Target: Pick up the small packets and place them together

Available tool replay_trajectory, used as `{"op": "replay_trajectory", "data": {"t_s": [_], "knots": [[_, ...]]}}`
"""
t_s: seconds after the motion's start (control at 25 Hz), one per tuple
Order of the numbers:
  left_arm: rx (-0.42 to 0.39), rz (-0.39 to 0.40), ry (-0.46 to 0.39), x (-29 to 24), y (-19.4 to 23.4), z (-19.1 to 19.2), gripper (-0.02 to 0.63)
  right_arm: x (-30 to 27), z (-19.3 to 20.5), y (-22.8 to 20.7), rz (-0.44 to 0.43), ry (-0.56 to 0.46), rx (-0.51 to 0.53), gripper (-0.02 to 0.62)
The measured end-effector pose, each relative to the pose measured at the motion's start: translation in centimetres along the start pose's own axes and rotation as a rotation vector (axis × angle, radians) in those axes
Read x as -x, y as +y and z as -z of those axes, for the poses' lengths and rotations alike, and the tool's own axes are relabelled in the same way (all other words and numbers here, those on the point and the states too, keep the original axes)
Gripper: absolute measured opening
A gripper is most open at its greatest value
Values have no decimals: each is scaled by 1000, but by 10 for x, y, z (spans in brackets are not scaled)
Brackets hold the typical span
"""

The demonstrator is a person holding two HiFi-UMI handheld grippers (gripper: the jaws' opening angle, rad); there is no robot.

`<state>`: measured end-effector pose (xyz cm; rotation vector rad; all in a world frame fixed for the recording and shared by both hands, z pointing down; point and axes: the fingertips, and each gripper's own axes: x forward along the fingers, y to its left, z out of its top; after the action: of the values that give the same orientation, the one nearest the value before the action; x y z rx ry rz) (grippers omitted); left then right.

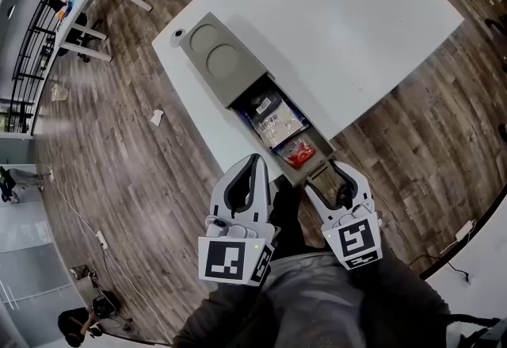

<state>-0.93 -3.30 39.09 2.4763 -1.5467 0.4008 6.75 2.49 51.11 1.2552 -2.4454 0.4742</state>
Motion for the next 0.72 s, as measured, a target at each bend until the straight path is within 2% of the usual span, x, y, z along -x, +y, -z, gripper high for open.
{"op": "replay_trajectory", "data": {"t_s": [0.12,0.36,0.52,0.72], "knots": [[5,17,-4,-3,-2,-3,3,15,-3,-3,10,-2,2,242],[20,41,-34,-2,-6,-19,3,36,-26,-21,96,-30,44,242],[29,45,-74,4,-3,-41,3,39,-67,-22,120,-74,144,242],[33,19,-160,15,19,-77,3,14,-121,-11,87,-123,253,242]]}}
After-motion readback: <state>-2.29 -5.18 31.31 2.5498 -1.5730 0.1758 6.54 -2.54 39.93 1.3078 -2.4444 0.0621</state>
